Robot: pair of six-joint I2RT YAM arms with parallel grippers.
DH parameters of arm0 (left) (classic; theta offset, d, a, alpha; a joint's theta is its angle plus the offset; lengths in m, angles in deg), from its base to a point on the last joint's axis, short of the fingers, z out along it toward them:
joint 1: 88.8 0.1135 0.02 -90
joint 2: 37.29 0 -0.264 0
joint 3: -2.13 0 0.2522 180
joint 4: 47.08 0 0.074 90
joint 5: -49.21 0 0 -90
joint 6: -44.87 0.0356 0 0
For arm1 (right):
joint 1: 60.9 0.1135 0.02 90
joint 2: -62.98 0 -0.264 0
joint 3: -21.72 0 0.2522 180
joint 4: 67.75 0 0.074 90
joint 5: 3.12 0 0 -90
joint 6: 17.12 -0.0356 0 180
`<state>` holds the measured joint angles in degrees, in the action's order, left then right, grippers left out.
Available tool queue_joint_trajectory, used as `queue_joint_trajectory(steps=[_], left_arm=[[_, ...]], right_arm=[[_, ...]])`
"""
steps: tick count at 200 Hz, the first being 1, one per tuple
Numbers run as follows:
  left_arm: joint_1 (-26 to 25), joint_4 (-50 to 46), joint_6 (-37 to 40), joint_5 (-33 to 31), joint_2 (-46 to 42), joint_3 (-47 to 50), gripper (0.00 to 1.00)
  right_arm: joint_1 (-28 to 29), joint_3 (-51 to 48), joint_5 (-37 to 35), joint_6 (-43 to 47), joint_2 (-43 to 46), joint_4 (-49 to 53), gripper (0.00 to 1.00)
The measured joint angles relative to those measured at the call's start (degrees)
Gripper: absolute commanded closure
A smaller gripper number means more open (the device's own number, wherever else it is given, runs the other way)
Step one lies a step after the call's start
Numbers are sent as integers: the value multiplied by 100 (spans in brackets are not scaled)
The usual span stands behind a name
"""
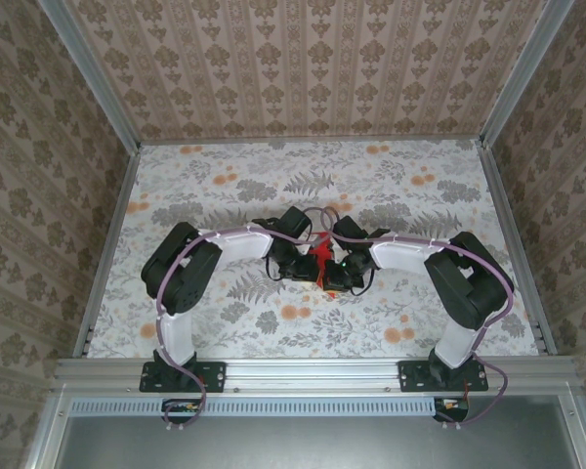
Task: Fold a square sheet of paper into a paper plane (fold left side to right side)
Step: Third fold the triangle at the center of the table.
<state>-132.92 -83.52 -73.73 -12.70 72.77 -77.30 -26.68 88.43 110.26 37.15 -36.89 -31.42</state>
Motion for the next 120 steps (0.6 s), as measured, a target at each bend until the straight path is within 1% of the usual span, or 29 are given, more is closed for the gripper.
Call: queue_joint_trajectory(steps=[39, 120], left_arm=[[127, -107, 179, 105, 59, -68, 90], [752, -413, 636, 83, 59, -136, 90]], right_arm=[[0, -2, 0, 2, 0, 0, 100], [0, -17, -46, 22, 0, -127, 100]])
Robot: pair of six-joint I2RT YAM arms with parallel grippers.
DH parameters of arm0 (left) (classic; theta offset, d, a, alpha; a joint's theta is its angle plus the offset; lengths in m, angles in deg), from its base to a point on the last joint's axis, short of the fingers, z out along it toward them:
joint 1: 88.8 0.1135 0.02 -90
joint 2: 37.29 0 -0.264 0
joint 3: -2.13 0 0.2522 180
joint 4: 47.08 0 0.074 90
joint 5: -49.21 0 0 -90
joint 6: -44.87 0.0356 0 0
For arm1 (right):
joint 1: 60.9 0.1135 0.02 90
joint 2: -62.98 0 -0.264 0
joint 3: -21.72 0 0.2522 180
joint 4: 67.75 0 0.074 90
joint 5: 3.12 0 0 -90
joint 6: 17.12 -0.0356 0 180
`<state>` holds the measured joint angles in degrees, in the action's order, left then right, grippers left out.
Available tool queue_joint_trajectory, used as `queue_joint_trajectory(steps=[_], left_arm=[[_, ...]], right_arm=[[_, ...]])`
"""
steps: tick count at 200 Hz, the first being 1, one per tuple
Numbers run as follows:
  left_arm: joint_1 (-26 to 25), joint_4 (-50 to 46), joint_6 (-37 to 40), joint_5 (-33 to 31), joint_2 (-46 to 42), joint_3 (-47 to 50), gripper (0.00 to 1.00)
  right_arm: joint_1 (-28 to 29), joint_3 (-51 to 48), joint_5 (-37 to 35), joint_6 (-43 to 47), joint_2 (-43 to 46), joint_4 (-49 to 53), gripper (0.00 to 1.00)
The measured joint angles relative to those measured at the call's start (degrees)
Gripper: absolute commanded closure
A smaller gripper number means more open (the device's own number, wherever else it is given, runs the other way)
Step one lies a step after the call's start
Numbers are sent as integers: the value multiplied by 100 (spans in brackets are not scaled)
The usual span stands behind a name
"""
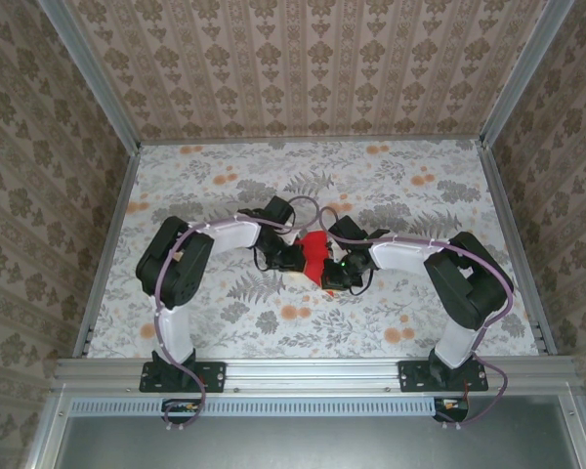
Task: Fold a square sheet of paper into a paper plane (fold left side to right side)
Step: Third fold the triangle at the center of the table.
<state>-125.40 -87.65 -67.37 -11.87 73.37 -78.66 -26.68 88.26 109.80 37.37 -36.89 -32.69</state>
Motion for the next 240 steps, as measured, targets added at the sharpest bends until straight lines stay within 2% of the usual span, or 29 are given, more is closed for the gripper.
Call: queue_joint_trajectory(steps=[43, 73, 115, 127, 149, 168, 200, 240], left_arm=[[326, -214, 197, -177, 0, -101, 89], [505, -306, 262, -389, -20, -177, 83], [623, -234, 144, -564, -549, 44, 69], [632, -133, 17, -551, -890, 267, 64], [632, 225, -426, -474, -1543, 793, 58], [632, 662, -916, -382, -1937, 1283, 54], [612, 1467, -1777, -155, -2052, 1939, 53], [470, 2059, -2330, -4, -1845, 2028, 52]], right_arm=[[0, 0, 2, 13, 0, 0, 100], [0, -17, 22, 63, 17, -33, 100], [-4, -131, -92, 254, 350, 48, 77], [-26, -131, -205, 367, 575, 87, 66], [-164, -116, -463, 750, 1019, 142, 49], [-358, -96, -658, 1054, 1176, 120, 42], [-516, -31, -763, 1550, 1019, 83, 41], [-514, 66, -540, 1799, 487, -275, 47]])
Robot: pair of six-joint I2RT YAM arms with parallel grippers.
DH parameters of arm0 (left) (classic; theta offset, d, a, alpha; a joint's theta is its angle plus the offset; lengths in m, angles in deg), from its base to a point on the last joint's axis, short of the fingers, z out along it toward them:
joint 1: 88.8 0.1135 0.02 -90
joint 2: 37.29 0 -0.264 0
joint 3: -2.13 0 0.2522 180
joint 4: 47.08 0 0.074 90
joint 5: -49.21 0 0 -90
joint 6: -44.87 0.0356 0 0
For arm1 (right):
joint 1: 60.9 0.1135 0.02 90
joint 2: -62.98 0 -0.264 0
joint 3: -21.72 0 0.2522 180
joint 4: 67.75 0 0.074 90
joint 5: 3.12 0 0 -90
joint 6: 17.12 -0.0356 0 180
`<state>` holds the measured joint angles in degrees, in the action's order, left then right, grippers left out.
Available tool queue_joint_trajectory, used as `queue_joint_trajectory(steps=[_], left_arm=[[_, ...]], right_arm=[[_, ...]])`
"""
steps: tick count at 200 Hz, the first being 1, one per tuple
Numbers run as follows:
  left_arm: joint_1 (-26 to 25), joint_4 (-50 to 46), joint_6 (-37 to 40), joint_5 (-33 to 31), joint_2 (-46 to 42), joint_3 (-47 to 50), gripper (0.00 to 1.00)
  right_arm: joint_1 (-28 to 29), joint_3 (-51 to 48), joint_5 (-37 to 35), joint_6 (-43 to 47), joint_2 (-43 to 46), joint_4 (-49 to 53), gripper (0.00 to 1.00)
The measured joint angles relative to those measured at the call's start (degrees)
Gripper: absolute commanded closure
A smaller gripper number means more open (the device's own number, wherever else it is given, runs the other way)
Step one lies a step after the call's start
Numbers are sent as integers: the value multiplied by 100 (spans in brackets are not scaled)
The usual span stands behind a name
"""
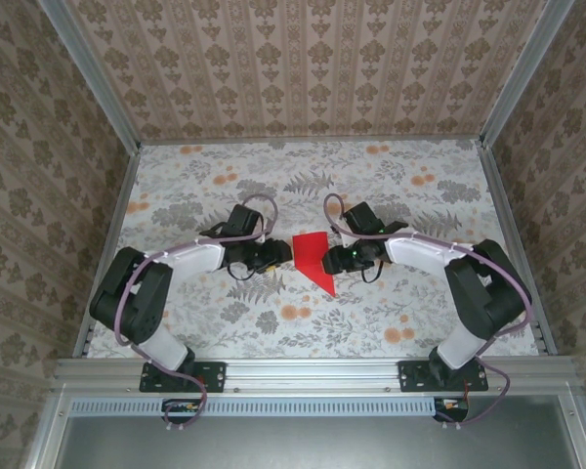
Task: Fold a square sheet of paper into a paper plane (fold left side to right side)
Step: Third fold the triangle at the center of the table, then fourth fold the wing at the center of the table.
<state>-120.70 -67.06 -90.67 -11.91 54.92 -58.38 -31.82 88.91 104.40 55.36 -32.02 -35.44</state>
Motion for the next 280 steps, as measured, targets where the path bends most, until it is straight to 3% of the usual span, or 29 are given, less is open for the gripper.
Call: queue_joint_trajectory(steps=[41, 61, 133, 155, 198, 280], left_arm=[[-149, 162, -188, 4, 260, -7, 51], [-181, 166, -238, 4, 302, -26, 51], [-221, 162, -249, 2, 422, -164, 50], [-256, 157, -249, 0, 426, -177, 49], [-258, 136, -249, -20, 450, -243, 49], [-302, 39, -249, -37, 450, -245, 49]], right_arm=[[0, 199, 208, 109, -382, -205, 62], [0, 245, 247, 109, -417, -214, 65], [0, 365, 245, 111, -542, -197, 63], [0, 400, 236, 114, -595, -164, 55], [0, 402, 173, 136, -601, -140, 53], [0, 407, 310, 127, -776, -140, 74]])
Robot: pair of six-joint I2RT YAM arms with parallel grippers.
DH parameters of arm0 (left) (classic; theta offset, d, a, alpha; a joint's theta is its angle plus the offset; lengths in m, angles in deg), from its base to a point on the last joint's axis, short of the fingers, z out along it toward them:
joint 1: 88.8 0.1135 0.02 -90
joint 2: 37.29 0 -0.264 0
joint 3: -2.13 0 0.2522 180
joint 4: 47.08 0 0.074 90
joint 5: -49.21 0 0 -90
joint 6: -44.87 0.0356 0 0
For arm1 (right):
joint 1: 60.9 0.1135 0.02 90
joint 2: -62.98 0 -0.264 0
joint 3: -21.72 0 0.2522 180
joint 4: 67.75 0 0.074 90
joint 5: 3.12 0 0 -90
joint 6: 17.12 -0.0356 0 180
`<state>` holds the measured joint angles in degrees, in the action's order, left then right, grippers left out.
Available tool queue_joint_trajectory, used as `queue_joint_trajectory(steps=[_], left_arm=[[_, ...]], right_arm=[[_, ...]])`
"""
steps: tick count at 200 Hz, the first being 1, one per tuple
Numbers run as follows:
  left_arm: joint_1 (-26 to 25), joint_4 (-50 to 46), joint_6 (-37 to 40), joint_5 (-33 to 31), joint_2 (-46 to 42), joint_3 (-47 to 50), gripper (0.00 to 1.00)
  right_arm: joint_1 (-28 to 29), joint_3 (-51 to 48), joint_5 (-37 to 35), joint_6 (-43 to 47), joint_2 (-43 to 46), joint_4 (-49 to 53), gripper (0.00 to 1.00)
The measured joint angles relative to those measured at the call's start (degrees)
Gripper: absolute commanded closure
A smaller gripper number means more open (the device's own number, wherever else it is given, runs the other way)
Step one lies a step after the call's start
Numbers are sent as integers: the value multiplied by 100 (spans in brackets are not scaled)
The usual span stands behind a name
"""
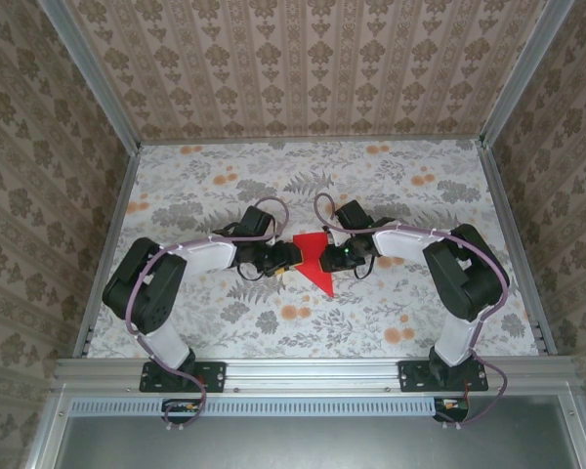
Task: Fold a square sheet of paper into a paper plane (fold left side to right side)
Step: Fourth fold the wing at the center of the table.
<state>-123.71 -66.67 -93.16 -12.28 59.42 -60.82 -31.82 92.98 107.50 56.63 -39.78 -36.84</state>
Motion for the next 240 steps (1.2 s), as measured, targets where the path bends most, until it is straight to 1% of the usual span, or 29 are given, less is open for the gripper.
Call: queue_joint_trajectory(steps=[21, 53, 72, 77, 99, 109, 195, 214, 229, 240], left_arm=[[-4, -17, 0, -2, 2, 0, 49], [-17, -24, 0, -4, 2, -13, 48], [-37, -50, 2, -4, 2, -39, 48], [-42, -55, 0, -4, 2, -46, 48], [-59, -59, 0, -7, 2, -61, 48], [-66, -59, 2, -7, 2, -66, 48], [-129, -9, -4, 4, 79, -107, 48], [-170, 31, -37, 22, 205, -181, 51], [-188, 61, -57, 26, 278, -243, 55], [-210, 94, -98, 31, 330, -315, 58]], right_arm=[[0, 0, -4, 4, 7, 24, 78], [0, 0, -28, 4, 101, 94, 78], [0, 0, -46, 7, 201, 116, 81], [0, -2, -48, 7, 229, 122, 83], [0, -2, -48, 37, 299, 125, 96], [0, 0, -48, 7, 306, 127, 100], [-35, -2, -234, 24, 306, 243, 100], [-42, -2, -234, 24, 306, 243, 100], [-46, -2, -234, 26, 306, 240, 100], [-46, -2, -234, 24, 306, 240, 95]])
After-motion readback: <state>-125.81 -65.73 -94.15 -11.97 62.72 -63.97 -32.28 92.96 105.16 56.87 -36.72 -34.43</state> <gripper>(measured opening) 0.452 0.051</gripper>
